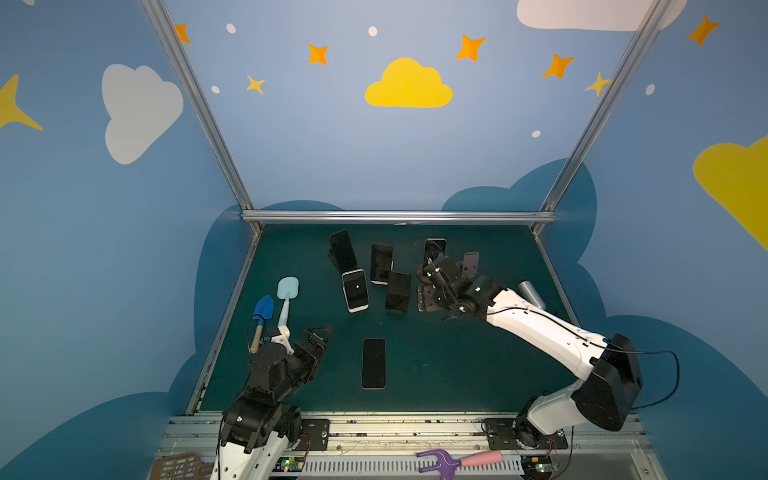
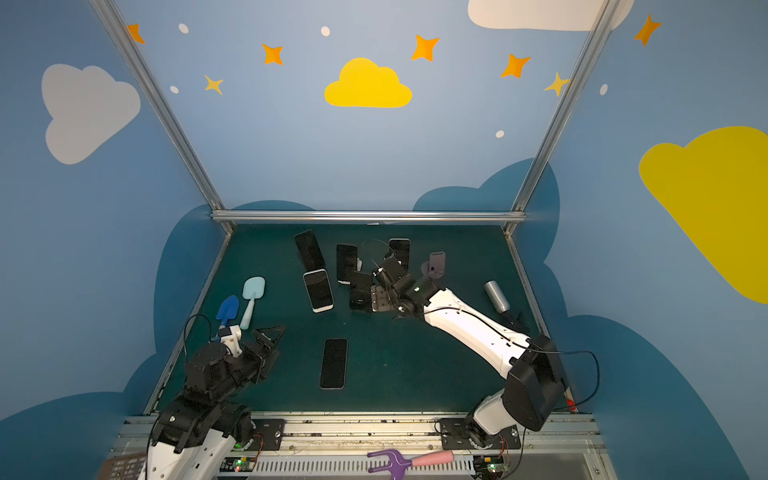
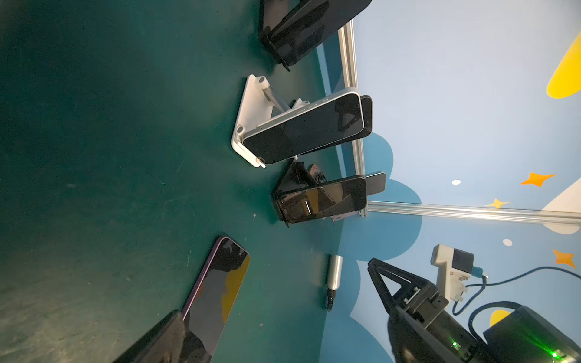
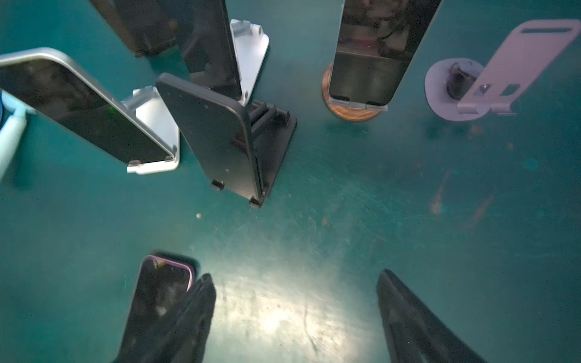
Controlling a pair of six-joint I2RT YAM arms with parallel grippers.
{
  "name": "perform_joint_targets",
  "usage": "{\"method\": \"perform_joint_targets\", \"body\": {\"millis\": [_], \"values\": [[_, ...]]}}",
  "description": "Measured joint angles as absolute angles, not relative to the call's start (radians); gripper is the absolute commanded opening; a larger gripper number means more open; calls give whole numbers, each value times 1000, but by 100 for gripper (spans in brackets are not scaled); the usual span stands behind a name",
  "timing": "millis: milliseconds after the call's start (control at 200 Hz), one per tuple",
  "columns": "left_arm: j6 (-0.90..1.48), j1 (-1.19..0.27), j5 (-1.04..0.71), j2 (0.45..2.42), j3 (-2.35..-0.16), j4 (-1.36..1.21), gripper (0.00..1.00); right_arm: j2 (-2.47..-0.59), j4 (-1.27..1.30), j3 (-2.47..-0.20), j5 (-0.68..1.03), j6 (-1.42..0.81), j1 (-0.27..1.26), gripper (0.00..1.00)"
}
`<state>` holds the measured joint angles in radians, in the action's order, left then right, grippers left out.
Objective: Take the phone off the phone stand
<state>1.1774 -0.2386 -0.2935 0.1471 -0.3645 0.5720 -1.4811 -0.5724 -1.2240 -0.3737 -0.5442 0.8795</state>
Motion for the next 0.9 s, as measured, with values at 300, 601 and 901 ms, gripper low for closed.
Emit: {"method": "perform_joint_targets", "body": {"millis": [300, 601, 901], "values": [[1205, -239, -300, 86, -349, 593, 100, -1549, -237, -1225, -731, -536, 1121, 95], [1210, -239, -273, 28, -364, 612, 100, -1770, -411, -1587, -740, -633, 1012, 95], [1203, -239, -274, 23, -384, 626, 100, -1890, -531, -1667, -655, -688, 942, 95]]}}
